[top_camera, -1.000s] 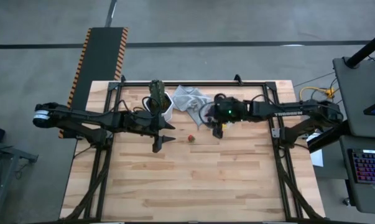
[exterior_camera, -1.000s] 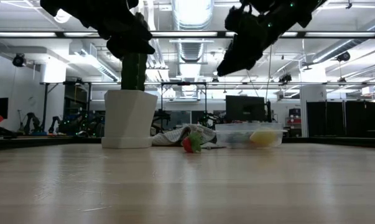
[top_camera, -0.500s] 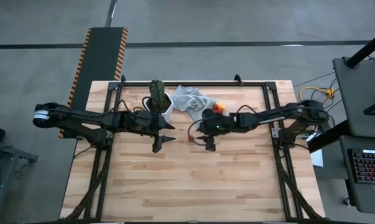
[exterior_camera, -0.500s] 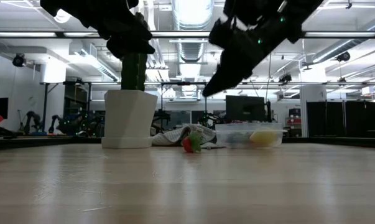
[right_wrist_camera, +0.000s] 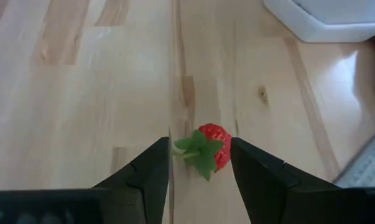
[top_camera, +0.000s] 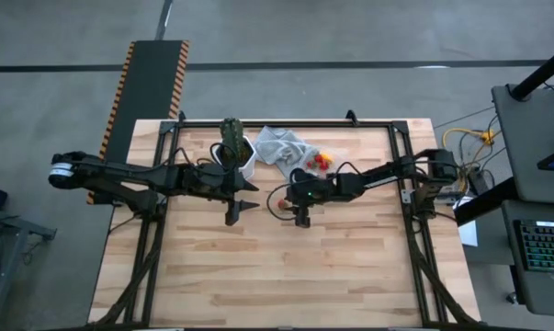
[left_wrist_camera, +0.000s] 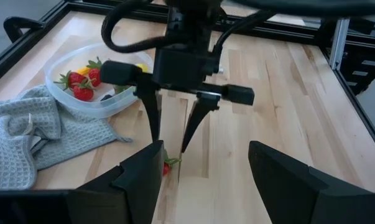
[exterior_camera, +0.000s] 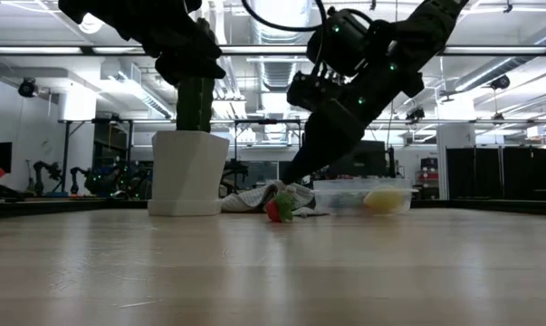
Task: Pick and placing Produce into tupperware
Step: Put the strawberry into the transparent bin
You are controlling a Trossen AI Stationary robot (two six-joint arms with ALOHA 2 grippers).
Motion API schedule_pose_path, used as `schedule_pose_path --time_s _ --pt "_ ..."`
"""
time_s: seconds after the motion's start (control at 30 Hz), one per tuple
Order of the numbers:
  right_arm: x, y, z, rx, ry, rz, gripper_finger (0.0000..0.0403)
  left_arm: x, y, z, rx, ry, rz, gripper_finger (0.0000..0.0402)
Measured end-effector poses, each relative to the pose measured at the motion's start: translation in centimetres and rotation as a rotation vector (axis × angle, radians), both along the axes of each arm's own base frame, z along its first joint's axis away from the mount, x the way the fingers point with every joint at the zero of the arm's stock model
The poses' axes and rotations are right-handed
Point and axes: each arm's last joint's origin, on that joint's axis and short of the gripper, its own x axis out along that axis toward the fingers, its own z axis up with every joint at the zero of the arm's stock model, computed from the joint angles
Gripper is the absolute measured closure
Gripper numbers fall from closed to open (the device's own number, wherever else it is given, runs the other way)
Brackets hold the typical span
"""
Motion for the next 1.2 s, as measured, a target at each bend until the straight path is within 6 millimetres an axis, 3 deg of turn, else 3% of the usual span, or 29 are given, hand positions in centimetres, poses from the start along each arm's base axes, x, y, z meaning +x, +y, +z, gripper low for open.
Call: schedule_pose_path --time_s 0.27,0.77,1.2 --pt "1.1 -0.5 0.1 -0.001 -0.010 -0.012 0.0209 0.0 0.0 0.0 0.000 0.000 0.000 0.0180" --pt "0.9 -1.1 -0.1 0.021 0.051 -0.048 0.0173 0.0 0.0 -0.1 0.000 0.007 0.000 0.0180" --pt "1.3 -1.4 -1.7 0.035 0.076 -0.069 0.0168 0.0 0.0 -0.1 0.000 0.006 0.000 0.0180"
